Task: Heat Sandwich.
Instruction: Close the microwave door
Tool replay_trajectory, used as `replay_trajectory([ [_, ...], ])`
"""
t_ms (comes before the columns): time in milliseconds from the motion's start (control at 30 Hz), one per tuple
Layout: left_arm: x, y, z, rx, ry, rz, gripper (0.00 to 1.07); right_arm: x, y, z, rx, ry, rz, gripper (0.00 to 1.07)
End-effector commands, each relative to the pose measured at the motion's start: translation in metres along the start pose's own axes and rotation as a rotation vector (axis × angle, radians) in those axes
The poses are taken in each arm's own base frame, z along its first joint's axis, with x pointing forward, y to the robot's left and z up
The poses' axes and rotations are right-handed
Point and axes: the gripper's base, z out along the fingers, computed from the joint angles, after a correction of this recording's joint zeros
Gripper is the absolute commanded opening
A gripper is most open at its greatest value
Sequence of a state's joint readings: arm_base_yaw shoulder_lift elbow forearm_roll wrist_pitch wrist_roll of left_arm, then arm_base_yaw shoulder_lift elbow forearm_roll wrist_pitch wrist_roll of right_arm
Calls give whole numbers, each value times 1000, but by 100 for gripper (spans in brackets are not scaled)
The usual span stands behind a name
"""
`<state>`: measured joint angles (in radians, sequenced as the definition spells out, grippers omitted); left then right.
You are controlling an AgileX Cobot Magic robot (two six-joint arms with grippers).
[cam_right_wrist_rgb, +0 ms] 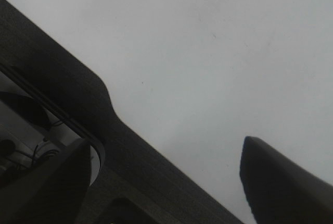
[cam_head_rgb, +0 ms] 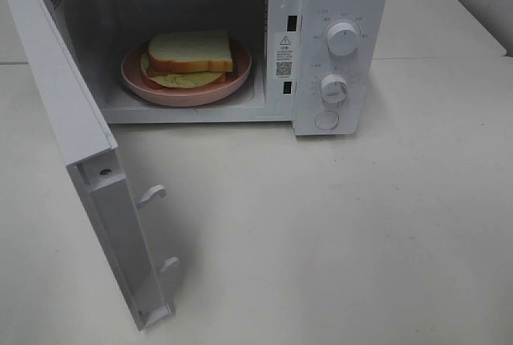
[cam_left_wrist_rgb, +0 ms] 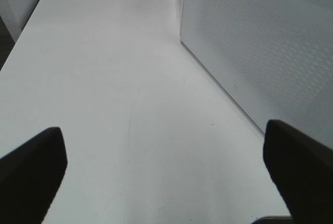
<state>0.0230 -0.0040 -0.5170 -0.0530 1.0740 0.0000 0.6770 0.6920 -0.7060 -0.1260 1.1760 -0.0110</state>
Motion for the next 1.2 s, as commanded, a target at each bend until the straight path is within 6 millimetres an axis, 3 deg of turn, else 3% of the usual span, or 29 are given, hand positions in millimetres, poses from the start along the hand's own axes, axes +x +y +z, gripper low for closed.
replay_trajectory([
  [33, 1, 0, -3, 0, -27, 0, 98, 11, 0, -7, -2, -17, 32, 76],
  [433, 1, 0, -3, 0, -27, 0, 98, 50, -7, -38, 87, -265, 250, 76],
  [800, 1, 0, -3, 0, -27, 0, 98, 96, 4, -24, 243, -360, 467, 76],
  [1200, 1, 0, -3, 0, -27, 0, 98, 105, 14, -25, 377, -544, 554, 76],
])
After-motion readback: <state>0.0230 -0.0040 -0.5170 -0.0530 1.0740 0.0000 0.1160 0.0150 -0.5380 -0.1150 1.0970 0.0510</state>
